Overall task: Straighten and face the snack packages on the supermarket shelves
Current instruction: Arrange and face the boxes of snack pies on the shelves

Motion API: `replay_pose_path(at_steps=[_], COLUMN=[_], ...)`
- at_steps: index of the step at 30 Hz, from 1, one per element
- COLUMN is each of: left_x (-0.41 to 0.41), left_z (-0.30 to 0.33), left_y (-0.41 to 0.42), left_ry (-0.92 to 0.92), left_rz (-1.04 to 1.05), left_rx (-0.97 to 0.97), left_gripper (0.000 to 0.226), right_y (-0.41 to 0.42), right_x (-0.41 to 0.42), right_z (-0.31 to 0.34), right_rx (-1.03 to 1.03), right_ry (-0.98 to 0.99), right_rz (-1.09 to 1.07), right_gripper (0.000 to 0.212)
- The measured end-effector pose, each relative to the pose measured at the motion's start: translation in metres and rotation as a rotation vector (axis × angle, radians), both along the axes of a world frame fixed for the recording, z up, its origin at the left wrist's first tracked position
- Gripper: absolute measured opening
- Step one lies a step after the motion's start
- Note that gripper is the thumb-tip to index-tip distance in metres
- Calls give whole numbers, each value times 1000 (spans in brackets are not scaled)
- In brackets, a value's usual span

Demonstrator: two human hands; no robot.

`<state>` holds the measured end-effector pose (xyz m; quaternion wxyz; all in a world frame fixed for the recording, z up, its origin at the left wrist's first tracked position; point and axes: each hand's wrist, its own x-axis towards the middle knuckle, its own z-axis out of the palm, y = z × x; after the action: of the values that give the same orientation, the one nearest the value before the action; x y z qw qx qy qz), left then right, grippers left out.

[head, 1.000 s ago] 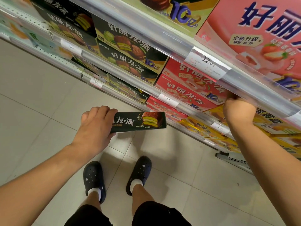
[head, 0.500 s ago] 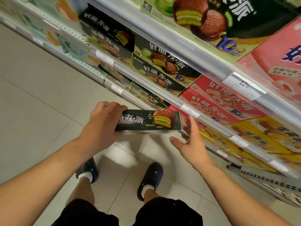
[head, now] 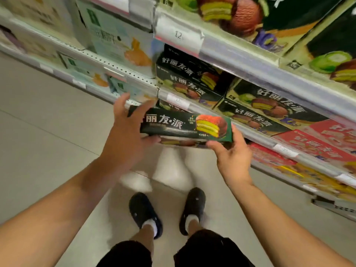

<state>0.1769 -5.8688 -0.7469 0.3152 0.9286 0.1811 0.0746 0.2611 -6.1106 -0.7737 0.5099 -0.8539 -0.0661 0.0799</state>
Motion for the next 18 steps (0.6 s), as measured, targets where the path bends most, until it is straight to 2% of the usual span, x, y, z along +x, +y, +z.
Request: replay_pose_path(at_steps=[2,3,6,9,13,16,18], left_x=[21,35,70,103,135,150,159], left_z=[-1,-1,-5,-8,-10,-15,-19], left_y=[16,23,35,47,64,64,61], left_ry=[-99,-125,-149,-170,-208,-225,-225], left_rz=[206,289,315,343,294,269,262], left_rx=[-172,-241,-346,-579,-600,-574,-569], left_gripper=[99,93,49,49,48,38,32], right_y=[22,32,55,69,76,81,83], right_x=[16,25,58,82,94,98,101], right_z=[6,8,8,5,-4,-3,-3], right_rx=[39,44,65,16,72,97,75], right_ry=[-4,-25,-36,-26,-19,-6,4], right_rz=[-74,-108,-174,-233,-328,-372,-409], right_gripper=[57,56,62,67,51,23,19])
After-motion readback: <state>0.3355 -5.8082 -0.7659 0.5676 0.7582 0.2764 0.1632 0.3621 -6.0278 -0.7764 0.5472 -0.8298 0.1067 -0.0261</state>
